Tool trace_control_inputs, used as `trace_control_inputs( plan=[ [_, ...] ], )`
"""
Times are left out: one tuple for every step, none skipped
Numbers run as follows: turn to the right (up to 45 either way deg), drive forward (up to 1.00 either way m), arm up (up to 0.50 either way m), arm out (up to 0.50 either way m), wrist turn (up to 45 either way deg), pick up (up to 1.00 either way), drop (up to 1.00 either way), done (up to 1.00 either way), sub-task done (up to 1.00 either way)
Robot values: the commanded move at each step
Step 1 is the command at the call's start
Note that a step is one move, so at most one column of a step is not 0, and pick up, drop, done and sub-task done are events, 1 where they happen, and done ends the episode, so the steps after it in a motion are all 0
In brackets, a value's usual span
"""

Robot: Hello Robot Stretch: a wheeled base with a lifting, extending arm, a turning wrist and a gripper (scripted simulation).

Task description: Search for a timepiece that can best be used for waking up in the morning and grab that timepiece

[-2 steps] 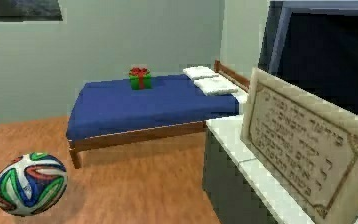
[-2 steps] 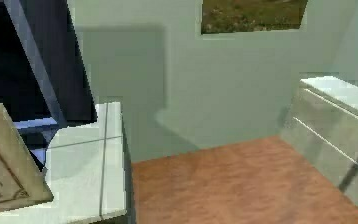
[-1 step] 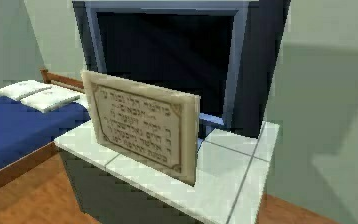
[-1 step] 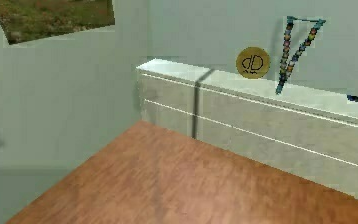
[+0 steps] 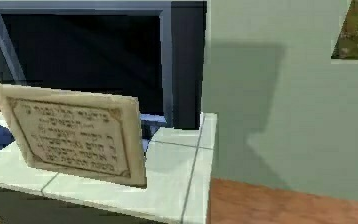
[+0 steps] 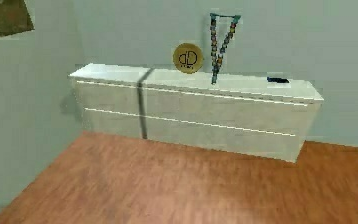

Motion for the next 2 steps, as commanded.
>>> trace_control_inputs(
  plan=[
    [0.0, 0.25, 0.00, 0.00, 0.0, 0.00, 0.00, 0.00, 0.00],
    [-45.0, 0.00, 0.00, 0.00, 0.0, 0.00, 0.00, 0.00, 0.00]
  ],
)
